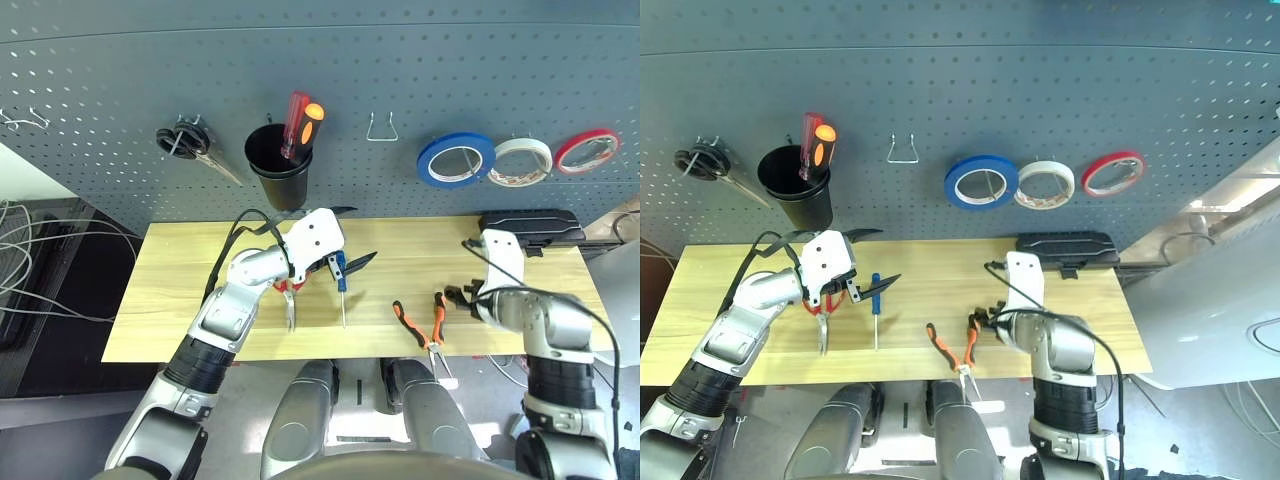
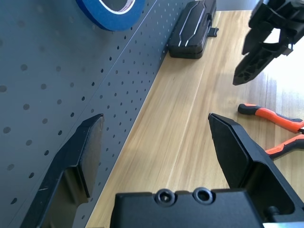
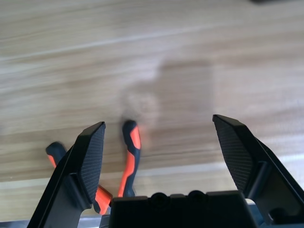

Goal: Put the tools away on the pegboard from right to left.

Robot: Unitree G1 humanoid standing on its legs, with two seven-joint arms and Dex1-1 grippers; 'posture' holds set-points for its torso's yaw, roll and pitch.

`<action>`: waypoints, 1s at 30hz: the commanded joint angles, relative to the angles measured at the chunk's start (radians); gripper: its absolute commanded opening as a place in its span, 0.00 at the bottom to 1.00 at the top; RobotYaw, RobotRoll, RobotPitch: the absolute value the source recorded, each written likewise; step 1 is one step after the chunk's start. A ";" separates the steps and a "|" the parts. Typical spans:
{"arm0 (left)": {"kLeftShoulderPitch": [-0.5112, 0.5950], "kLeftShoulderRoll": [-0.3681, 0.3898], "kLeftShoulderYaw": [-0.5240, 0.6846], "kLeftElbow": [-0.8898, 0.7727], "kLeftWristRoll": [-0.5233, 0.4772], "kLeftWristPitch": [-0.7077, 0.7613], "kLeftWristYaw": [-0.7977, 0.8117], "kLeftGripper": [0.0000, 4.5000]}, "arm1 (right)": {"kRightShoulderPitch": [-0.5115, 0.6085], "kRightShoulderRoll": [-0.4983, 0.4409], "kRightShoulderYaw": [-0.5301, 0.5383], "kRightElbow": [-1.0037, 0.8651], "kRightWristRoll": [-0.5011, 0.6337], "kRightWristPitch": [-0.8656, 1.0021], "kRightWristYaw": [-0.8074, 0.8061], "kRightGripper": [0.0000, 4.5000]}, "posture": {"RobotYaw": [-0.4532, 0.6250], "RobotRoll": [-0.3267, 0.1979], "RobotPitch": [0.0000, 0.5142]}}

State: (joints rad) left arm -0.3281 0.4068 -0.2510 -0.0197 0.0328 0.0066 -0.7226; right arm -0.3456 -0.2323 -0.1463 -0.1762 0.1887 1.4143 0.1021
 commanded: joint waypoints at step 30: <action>0.044 0.006 -0.003 -0.013 0.001 0.016 0.017 1.00 | 0.144 -0.053 0.097 -0.124 0.179 0.200 -0.005 0.99 | 0.44 0.62 0.51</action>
State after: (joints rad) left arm -0.3029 0.4104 -0.2507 -0.0222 0.0337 0.0157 -0.7042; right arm -0.2243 -0.2749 -0.0330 -0.2758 0.3485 1.5897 0.1102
